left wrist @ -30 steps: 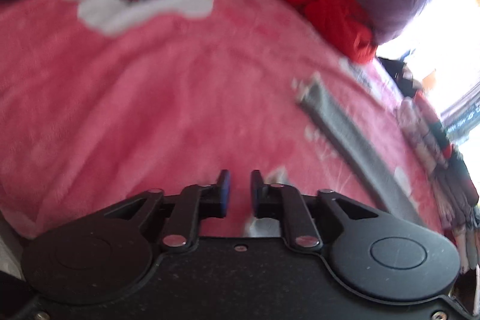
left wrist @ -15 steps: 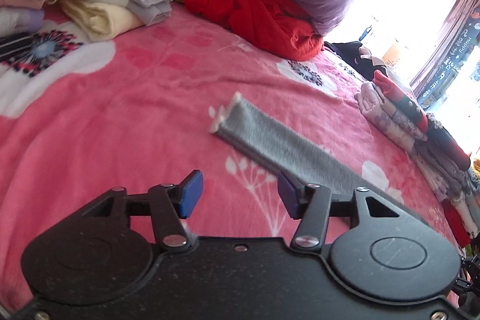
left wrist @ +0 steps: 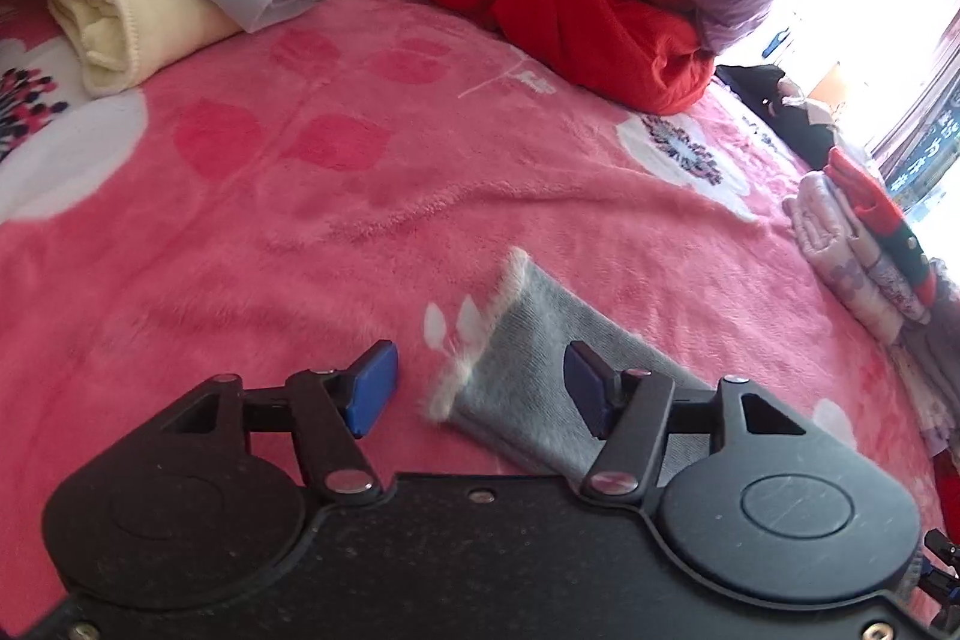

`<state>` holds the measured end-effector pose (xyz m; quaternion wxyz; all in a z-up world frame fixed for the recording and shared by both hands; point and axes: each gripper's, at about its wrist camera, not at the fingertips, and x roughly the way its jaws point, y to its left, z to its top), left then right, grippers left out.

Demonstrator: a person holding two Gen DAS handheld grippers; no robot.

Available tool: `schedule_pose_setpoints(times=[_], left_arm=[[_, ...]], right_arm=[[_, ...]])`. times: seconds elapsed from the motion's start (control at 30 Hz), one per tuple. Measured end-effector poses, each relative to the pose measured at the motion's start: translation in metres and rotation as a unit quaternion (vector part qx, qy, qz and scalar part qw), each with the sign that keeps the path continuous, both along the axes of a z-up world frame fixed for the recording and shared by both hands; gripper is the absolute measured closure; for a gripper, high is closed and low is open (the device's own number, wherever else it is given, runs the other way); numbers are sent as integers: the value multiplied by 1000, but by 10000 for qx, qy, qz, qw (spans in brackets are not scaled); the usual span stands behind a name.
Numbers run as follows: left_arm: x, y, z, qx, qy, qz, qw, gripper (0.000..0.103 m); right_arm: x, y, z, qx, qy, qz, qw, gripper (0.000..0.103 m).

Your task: Fold clothes

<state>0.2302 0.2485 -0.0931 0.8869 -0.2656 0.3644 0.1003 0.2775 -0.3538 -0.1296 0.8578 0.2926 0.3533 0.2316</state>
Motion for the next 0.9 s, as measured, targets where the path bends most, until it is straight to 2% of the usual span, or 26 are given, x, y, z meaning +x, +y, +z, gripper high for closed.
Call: schedule_pose_setpoints(times=[0.03, 0.07, 0.1, 0.17, 0.27, 0.33, 0.37, 0.43, 0.47, 0.53, 0.57, 0.6, 0.67, 0.73, 0.8, 0.9], left_arm=[[4, -3, -1, 96, 1, -138, 9999, 42], [7, -6, -1, 220, -10, -301, 9993, 50], [10, -10, -1, 343, -20, -463, 9983, 85], [11, -14, 2, 503, -214, -625, 9966, 94], [5, -14, 17, 430, -887, -512, 9938, 94], [12, -17, 11, 552, -696, -500, 9948, 92], [17, -18, 7, 632, -533, -501, 9953, 90], [26, -25, -4, 906, -126, -595, 9940, 86], [27, -28, -4, 1042, -89, -634, 9925, 84], [25, -30, 1, 1149, -89, -610, 9915, 72], [23, -30, 3, 1177, -128, -582, 9913, 56], [19, -28, 5, 1184, -157, -514, 9915, 52], [9, -25, 9, 1156, -207, -359, 9924, 52], [-4, -22, 16, 1077, -295, -223, 9935, 52], [-21, -23, 23, 963, -378, -115, 9946, 52], [-47, -35, 36, 997, -560, -320, 9929, 52]], right_arm=[[4, 3, -1, -26, -18, 112, 9999, 43], [6, 8, -2, -129, -46, 226, 9997, 47], [7, 13, -3, -232, -74, 340, 9991, 51], [8, 18, -3, -341, -149, 428, 9984, 78], [1, 12, 8, -312, -525, 166, 9980, 80], [-3, 6, 16, -77, -798, -46, 9968, 81], [-1, 6, 14, -178, -752, -106, 9970, 81], [8, 7, 2, -404, -306, -159, 9986, 79], [12, 8, -4, -497, -100, -193, 9985, 77], [13, 12, -5, -752, -72, -175, 9970, 77], [12, 14, -3, -828, -111, -206, 9963, 71], [11, 14, -1, -897, -143, -236, 9956, 69], [7, 11, 4, -984, -227, -371, 9942, 56], [-1, 2, 9, -1016, -362, -655, 9920, 50], [-15, -5, 15, -1040, -543, -834, 9896, 49], [-39, -13, 24, -995, -848, -990, 9865, 50]])
